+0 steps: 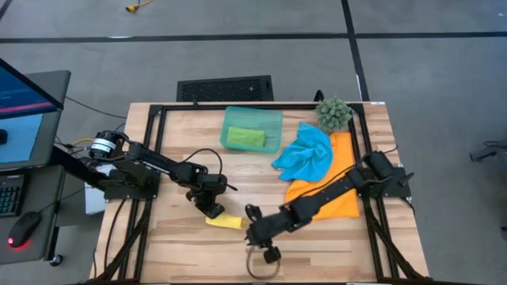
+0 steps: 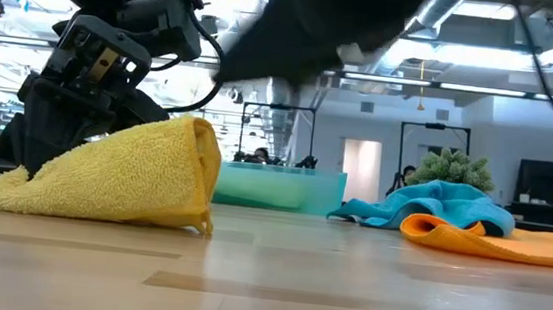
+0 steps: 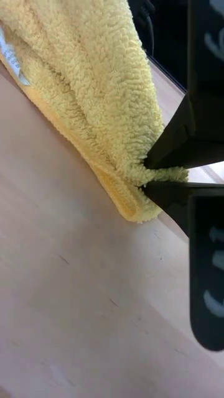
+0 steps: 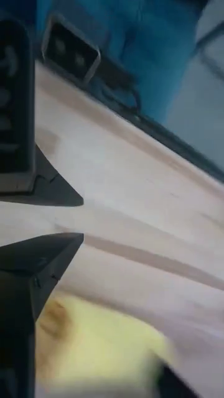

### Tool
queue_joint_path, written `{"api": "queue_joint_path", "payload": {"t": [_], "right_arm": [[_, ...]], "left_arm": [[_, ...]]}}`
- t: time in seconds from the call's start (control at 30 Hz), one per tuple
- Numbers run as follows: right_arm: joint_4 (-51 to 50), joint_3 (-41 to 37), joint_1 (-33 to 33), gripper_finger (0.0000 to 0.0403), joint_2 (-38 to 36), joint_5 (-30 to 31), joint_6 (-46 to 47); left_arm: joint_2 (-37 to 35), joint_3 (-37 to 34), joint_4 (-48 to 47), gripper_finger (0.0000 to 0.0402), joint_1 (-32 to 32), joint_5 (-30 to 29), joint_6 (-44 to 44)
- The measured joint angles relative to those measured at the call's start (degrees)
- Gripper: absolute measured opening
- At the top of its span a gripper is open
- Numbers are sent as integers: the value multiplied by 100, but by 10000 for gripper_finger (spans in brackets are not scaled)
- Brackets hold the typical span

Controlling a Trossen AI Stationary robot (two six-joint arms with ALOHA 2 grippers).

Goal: Roll microfiber towels into tight, uniform cylinder then place into a basket
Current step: Roll the yellow microfiber cloth

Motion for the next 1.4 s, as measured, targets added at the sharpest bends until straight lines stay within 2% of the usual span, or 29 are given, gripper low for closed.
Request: {"api": "queue_joint_path", "payload": {"t": [0.1, 0.17, 0.23, 0.4, 0.5, 0.63, 0.77, 0.87, 1.1, 1.17, 1.23, 1.4], "right_arm": [[418, 4, 183, 102, -5, 665, -1252], [540, 4, 204, 102, 37, 830, -2089], [474, 2, 145, 103, 40, 855, -2502], [419, 4, -251, 103, 42, 831, -2139], [439, 11, -459, 111, 42, 535, -2054], [444, 11, -524, 155, 42, 388, -1782], [759, 13, -481, 209, 42, 390, -1884], [736, 15, -474, 230, 44, 390, -2003], [1094, 118, -528, 224, 517, 290, -2021], [752, 75, -520, 219, 605, 400, -2023], [878, 192, -521, 215, 796, 380, -2007], [579, 369, -642, 212, 981, 424, -1242]], "left_arm": [[2, 0, -1, 13, 0, 0, 2], [2, 0, -2, 13, 0, 2, 3], [2, 0, -2, 13, 0, 2, 33], [2, 0, 3, 13, 0, 2, 42], [2, 0, 3, 13, -2, 4, 42], [2, 0, 3, 13, -2, 2, 50], [2, 0, 3, 13, -2, 2, 50], [2, 0, 3, 13, -2, 13, 50], [8, 0, 3, 13, -2, 71, 22], [10, -2, 11, 13, -2, 90, 22], [10, -2, 5, 13, -2, 93, 28], [10, -2, 5, 13, -2, 107, 47]]}}
